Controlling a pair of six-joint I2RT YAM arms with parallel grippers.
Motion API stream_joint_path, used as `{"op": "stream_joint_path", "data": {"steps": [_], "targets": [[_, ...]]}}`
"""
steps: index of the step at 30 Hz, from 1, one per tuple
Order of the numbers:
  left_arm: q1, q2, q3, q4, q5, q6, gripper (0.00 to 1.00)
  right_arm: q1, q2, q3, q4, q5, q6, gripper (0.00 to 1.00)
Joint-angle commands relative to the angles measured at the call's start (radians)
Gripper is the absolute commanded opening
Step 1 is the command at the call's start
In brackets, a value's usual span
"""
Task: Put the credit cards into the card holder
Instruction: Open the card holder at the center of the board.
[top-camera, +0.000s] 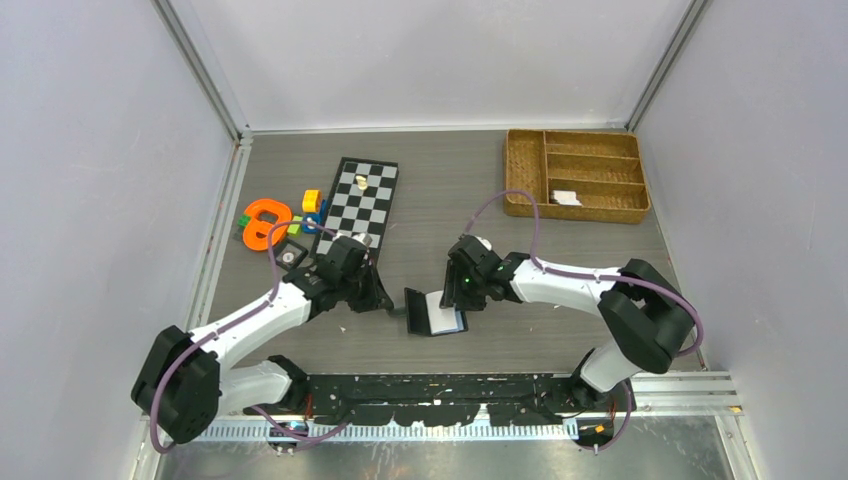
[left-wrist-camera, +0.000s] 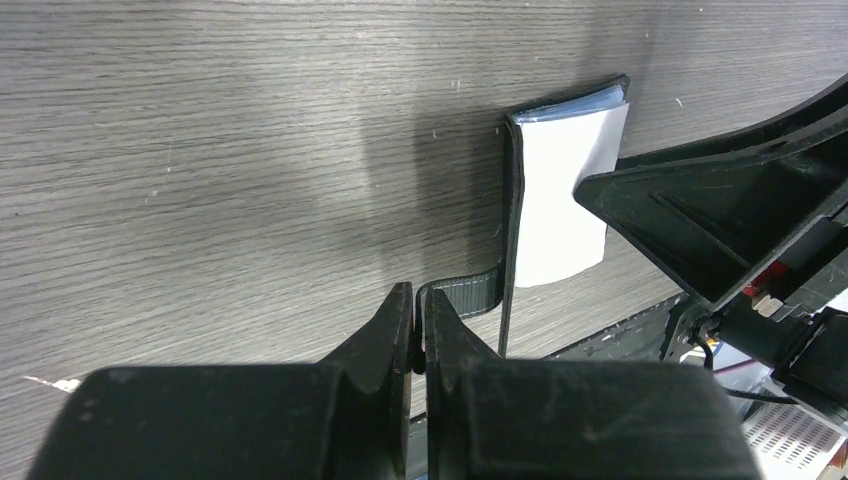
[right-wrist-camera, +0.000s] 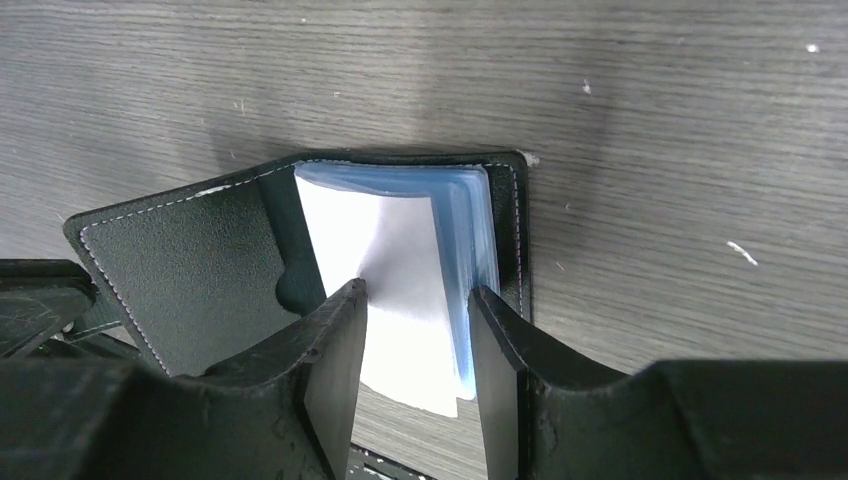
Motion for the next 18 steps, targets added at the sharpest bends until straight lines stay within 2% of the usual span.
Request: {"op": "stream_joint_path", "data": {"steps": [1, 18], "targets": [[0.003, 0.007, 0.036, -0.019, -0.028, -0.002, 0.00, -0.009, 0.023, -0.022, 0.063, -0.040, 0.003, 0.48], [0.014, 0.094, 0.023, -0.014, -0.056, 0.014, 0.00, -0.010, 0.031, -0.029, 0.260, -0.287, -0.039, 0.47]]}}
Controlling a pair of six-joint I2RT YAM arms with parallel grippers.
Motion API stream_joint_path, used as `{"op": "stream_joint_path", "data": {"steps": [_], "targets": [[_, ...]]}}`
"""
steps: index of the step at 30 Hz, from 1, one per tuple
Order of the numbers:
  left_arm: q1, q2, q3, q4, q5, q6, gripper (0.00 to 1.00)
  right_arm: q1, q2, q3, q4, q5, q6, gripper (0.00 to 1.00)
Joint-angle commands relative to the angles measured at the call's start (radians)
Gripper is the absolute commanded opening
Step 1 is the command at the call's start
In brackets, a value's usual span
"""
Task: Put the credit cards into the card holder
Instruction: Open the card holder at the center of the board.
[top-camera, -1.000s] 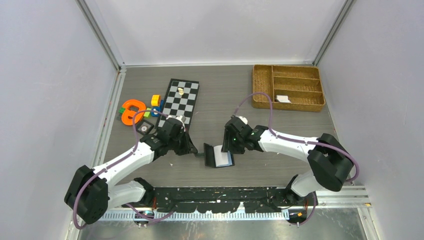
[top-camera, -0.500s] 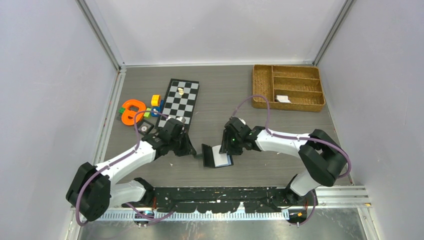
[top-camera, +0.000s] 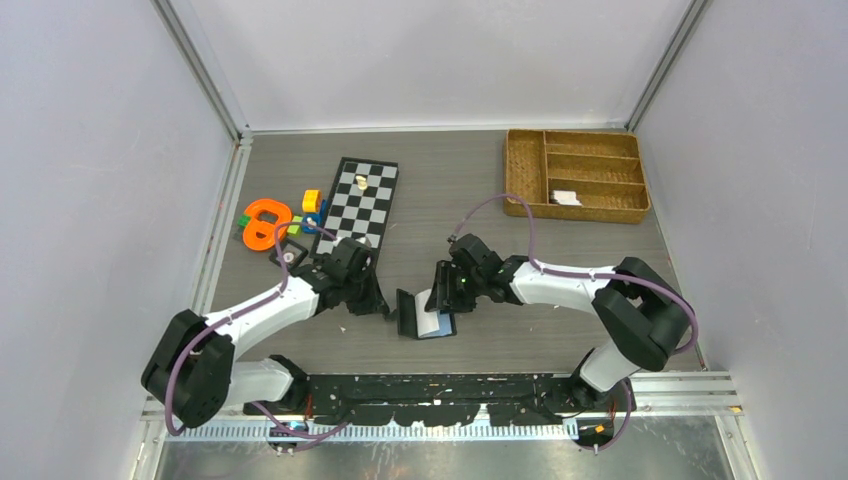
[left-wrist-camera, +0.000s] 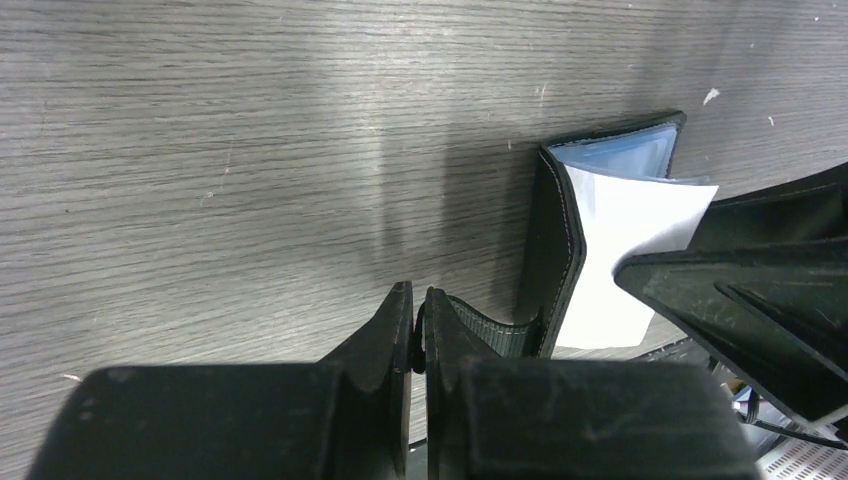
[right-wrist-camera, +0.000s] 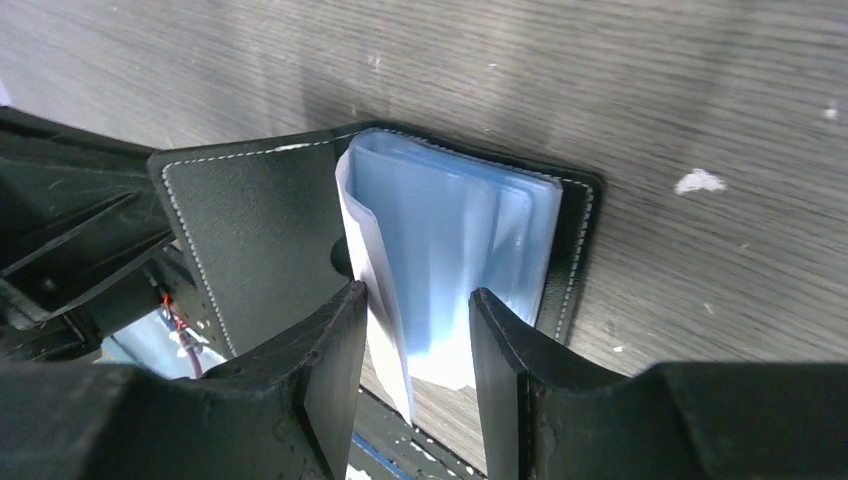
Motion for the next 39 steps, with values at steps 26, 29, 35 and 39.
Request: {"op": "stream_joint_path", "data": {"steps": [26, 29, 35, 39], "targets": [[0.008, 0.041, -0.011, 0.073, -0.028, 0.025, 0.00, 0.019, 0.084, 0.077, 0.243, -0.192, 0.016, 0.49], [0.012, 0.040, -0.021, 0.088, -0.027, 0.021, 0.00, 0.018, 0.107, 0.081, 0.258, -0.201, 0.021, 0.48], [0.017, 0.045, -0.033, 0.108, -0.028, 0.018, 0.00, 0.019, 0.126, 0.102, 0.276, -0.213, 0.024, 0.50], [0.022, 0.051, -0.039, 0.111, -0.031, 0.018, 0.00, 0.019, 0.131, 0.116, 0.311, -0.237, 0.051, 0.51]]}}
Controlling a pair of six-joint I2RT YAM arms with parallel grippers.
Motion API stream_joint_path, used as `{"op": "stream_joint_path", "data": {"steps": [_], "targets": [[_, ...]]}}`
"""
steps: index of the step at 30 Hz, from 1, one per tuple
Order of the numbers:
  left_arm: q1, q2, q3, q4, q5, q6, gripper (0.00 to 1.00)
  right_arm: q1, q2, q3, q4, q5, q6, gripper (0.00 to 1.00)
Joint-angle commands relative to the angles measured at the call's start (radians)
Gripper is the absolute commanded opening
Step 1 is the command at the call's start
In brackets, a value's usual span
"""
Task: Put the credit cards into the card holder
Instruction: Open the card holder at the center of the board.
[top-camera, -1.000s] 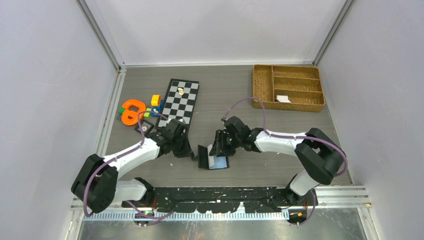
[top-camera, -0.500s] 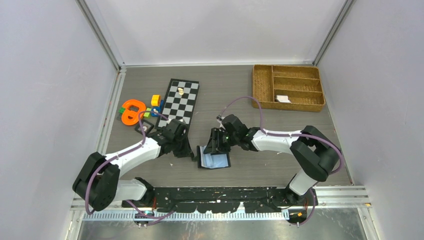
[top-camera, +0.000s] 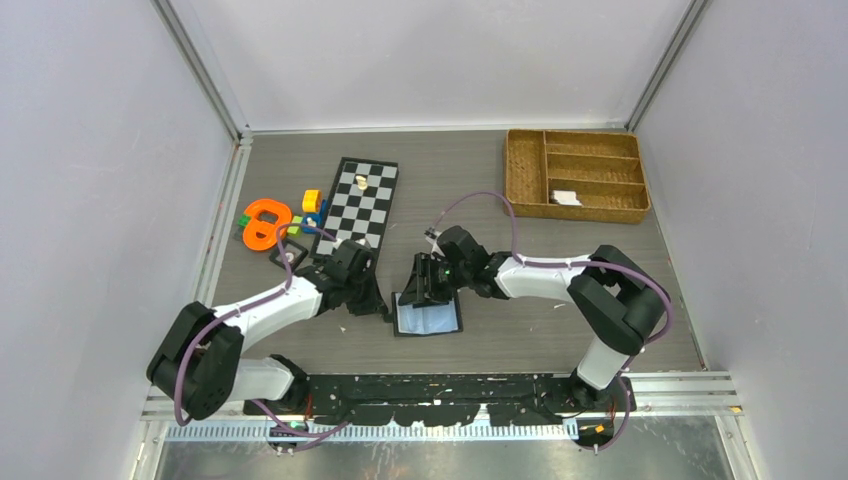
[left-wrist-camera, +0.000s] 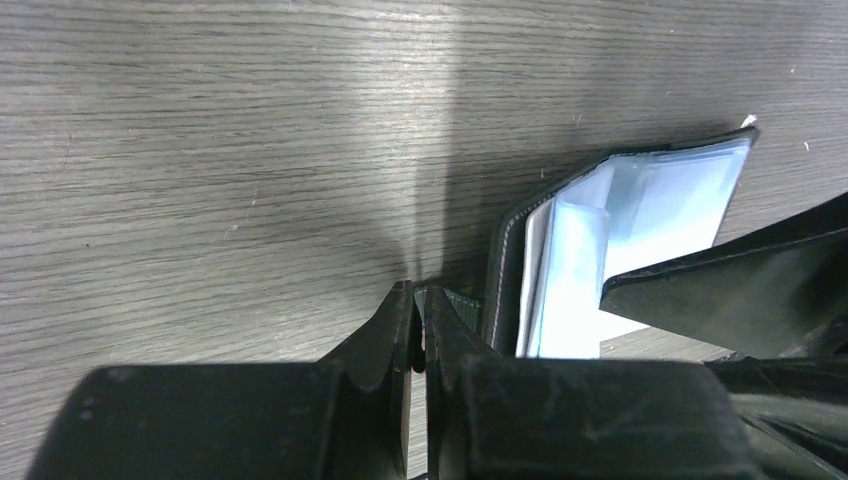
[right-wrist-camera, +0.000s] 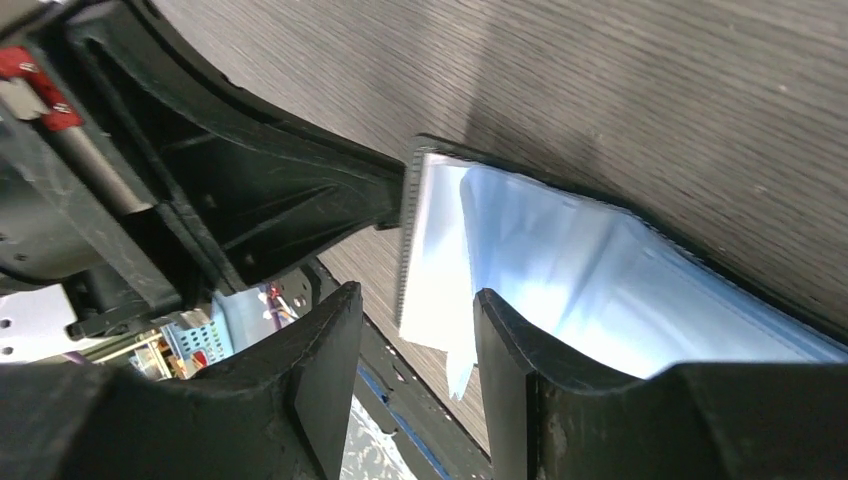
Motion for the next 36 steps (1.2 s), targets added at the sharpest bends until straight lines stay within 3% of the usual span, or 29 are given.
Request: {"op": "stream_joint_path", "data": {"steps": [1, 20, 30, 36], "targets": [[0.010, 0.006, -0.012, 0.050, -0.013, 0.010, 0.00, 0.006, 0.003, 0.054, 0.089, -0.049, 0.034, 0.51], [0.015, 0.007, -0.028, 0.060, -0.016, 0.003, 0.00, 0.006, -0.097, 0.066, -0.013, 0.078, -0.023, 0.53], [0.016, 0.001, -0.030, 0.054, -0.020, 0.001, 0.00, 0.006, -0.051, 0.070, -0.135, 0.164, -0.037, 0.52], [0.018, -0.055, -0.028, 0.030, -0.041, 0.004, 0.19, 0.005, -0.004, 0.083, -0.153, 0.162, -0.034, 0.45]]}}
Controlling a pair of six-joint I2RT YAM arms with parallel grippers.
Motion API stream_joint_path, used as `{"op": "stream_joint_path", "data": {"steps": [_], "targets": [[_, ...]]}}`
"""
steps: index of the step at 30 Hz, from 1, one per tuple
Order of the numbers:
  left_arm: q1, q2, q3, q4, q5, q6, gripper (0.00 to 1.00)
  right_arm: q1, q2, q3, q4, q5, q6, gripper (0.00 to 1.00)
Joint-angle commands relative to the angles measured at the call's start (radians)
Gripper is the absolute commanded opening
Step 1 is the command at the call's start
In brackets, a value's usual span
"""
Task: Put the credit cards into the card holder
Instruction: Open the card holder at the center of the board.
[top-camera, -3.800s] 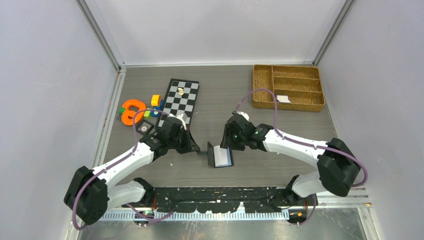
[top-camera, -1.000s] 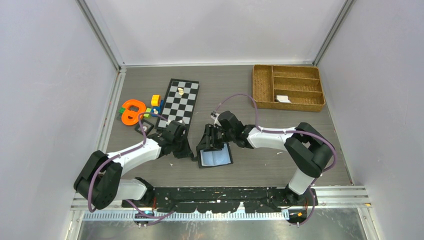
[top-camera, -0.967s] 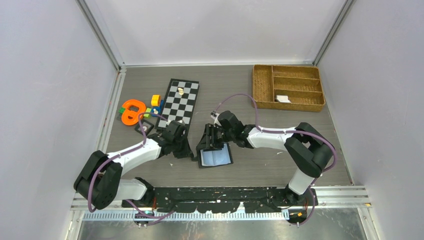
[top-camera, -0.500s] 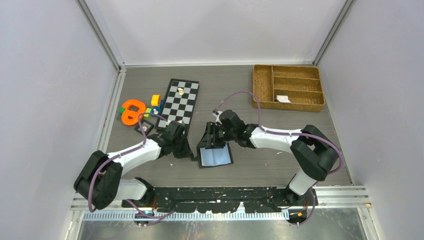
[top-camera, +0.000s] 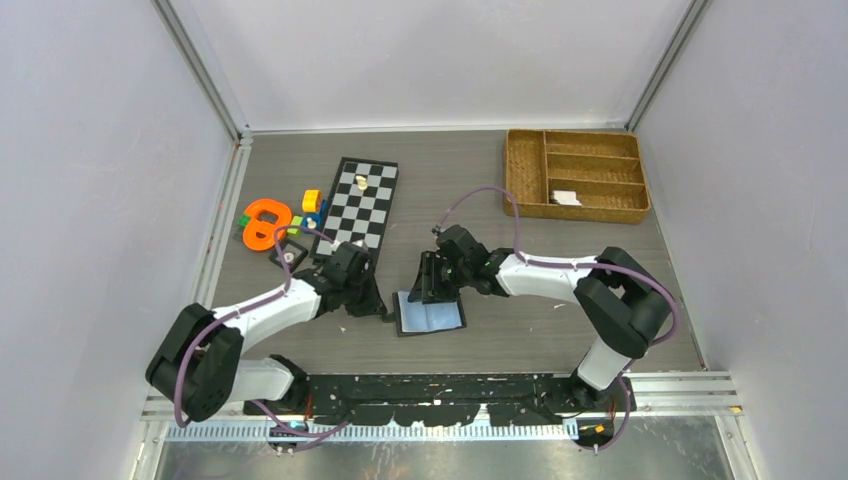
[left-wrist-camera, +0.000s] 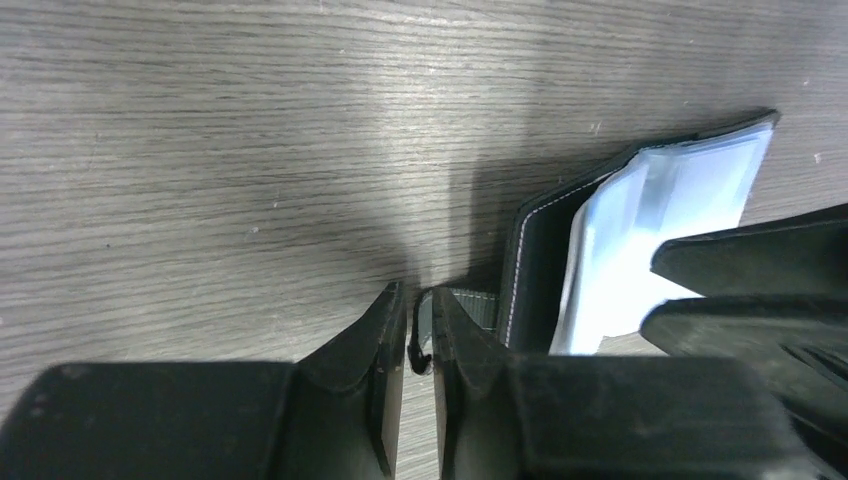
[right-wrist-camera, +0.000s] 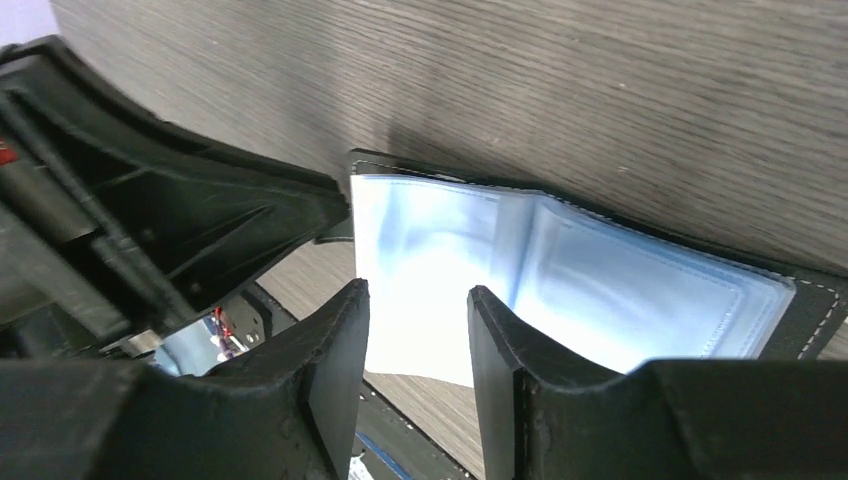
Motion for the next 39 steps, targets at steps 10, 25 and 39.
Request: {"op": "stream_joint_path", "data": {"steps": [10, 25, 39], "targets": [[0.005, -0.179, 0.078, -0.072, -0.027, 0.068, 0.48, 0.004, 0.091, 0.069, -0.091, 0.062, -0.020, 0.38], [0.006, -0.040, 0.064, 0.160, 0.134, 0.038, 0.59, 0.005, 0.100, 0.078, -0.122, 0.084, -0.021, 0.37], [0.005, 0.097, 0.024, 0.208, 0.103, -0.004, 0.35, 0.005, 0.060, 0.056, -0.094, 0.084, -0.029, 0.39]]}}
